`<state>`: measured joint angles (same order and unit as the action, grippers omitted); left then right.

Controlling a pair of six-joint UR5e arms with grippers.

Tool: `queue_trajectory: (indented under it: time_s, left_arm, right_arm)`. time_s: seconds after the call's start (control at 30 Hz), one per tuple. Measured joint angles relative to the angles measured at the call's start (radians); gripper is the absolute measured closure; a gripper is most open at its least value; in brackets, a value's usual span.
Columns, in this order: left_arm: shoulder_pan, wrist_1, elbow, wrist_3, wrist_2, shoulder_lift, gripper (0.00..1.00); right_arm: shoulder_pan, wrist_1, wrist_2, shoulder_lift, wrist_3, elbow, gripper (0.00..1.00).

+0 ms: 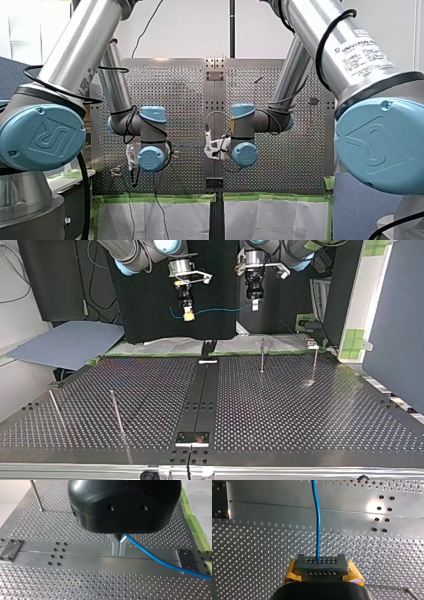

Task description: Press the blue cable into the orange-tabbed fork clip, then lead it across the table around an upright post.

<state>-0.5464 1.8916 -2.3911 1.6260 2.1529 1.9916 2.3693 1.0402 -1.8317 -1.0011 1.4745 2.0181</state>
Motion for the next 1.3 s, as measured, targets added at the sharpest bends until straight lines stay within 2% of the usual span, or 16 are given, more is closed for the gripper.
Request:
queue_trajectory:
  time_s: [0.23,0.4,0.57,1.0,1.3]
  left_arm:
    - [0.001,0.0,-0.001,0.001,0.0,0.0,1.0]
    - [0.001,0.0,-0.001,0.002,0.0,0.0,1.0]
    - [0.002,0.0,-0.002,0.002,0.0,0.0,1.0]
    - [0.002,0.0,-0.002,0.001,0.0,0.0,1.0]
    - [0.013,0.025,-0.018,-0.01,-0.039,0.057,1.0]
  right_arm:
    - [0.003,-0.003,-0.001,0.002,-0.001,-0.002,1.0]
    - [0.008,-0.034,-0.003,0.036,-0.003,-0.007,1.0]
    - [0.009,-0.046,-0.003,0.065,-0.003,-0.007,1.0]
    - [0.009,-0.048,-0.003,0.071,-0.003,-0.008,1.0]
    - [0.009,-0.047,-0.003,0.071,-0.003,-0.008,1.0]
